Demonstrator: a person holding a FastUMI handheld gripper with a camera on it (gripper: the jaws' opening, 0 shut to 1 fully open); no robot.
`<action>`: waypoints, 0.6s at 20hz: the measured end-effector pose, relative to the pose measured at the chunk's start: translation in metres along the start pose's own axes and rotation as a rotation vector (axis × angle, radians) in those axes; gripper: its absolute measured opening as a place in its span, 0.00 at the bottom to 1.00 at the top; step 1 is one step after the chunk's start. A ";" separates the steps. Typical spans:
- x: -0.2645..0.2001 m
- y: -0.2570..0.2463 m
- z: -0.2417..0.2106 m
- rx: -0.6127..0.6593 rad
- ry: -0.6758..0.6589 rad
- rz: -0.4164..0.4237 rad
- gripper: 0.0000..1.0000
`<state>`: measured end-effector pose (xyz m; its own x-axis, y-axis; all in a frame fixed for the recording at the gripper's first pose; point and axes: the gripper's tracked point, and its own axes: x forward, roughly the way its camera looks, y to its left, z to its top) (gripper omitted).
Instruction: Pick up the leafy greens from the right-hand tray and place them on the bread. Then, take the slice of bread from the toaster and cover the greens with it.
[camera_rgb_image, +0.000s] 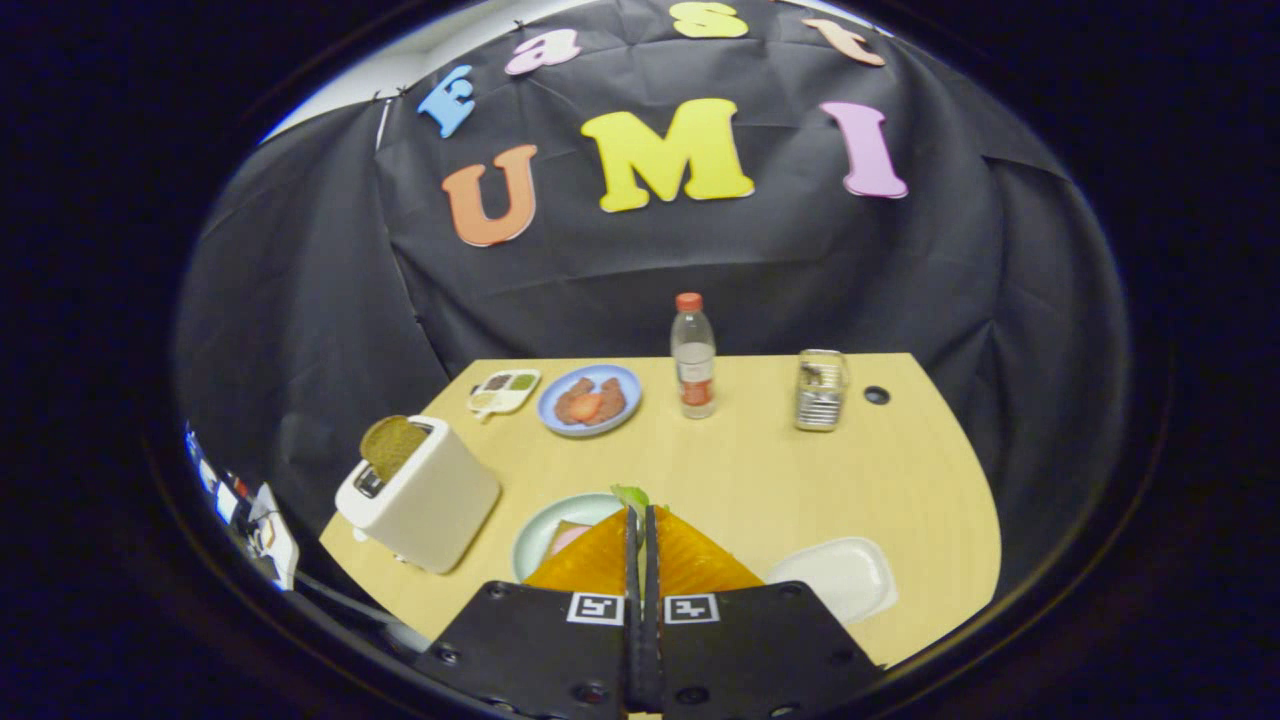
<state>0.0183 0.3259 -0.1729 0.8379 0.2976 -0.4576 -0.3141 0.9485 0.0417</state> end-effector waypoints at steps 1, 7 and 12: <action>0.008 0.022 0.001 0.012 -0.001 0.024 0.00; 0.059 0.118 -0.016 0.226 0.065 0.163 0.00; 0.091 0.102 -0.049 0.372 0.132 0.128 0.00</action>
<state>0.0406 0.4449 -0.2536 0.7302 0.4221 -0.5372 -0.2092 0.8867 0.4123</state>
